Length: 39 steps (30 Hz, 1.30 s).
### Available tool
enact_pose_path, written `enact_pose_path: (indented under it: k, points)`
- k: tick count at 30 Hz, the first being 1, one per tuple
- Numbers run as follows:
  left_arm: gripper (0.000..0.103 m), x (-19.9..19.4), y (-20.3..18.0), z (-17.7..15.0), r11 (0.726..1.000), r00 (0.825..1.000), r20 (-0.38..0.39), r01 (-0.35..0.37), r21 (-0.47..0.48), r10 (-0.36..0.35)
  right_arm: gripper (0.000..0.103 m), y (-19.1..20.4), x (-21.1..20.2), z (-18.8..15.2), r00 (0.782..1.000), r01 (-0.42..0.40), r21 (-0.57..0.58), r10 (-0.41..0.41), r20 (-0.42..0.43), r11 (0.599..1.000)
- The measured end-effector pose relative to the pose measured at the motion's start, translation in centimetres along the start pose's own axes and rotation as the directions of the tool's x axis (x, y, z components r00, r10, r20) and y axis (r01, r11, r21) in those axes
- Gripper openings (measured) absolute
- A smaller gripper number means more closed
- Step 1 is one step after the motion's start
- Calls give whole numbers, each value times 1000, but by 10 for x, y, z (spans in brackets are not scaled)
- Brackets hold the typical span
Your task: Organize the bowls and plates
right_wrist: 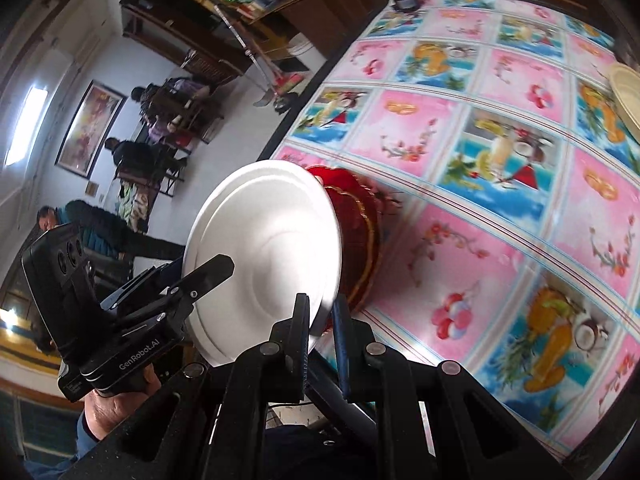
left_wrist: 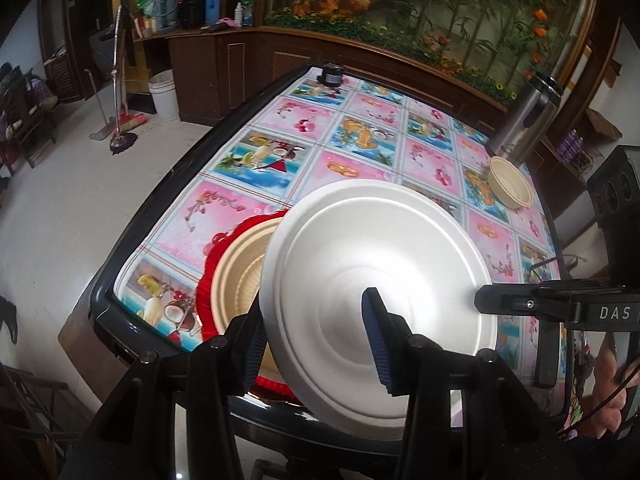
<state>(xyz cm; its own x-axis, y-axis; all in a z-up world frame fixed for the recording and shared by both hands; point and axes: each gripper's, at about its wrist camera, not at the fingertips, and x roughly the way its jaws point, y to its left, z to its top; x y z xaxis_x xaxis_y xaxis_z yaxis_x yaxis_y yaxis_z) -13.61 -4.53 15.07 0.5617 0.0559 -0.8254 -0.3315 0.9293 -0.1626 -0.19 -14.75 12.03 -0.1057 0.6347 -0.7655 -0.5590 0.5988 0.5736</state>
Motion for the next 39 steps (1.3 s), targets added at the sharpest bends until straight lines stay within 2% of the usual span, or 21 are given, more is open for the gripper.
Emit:
enact_pose_path:
  k: [8,25,39]
  points:
    - [43,-2,15,-3,999,1000,4,-8,-42,9,13,17,11,9,1000,2,-40,-3,-21,999]
    - [43,-1,22,-1,999,1000,4,-4,-49,4,13,24,18,13,999,20,-39,-21,-30,999]
    - [43,18,49,6,996,999,-27,-31,-82,28,13,36,45,28,999,18,-55,-21,-47,998]
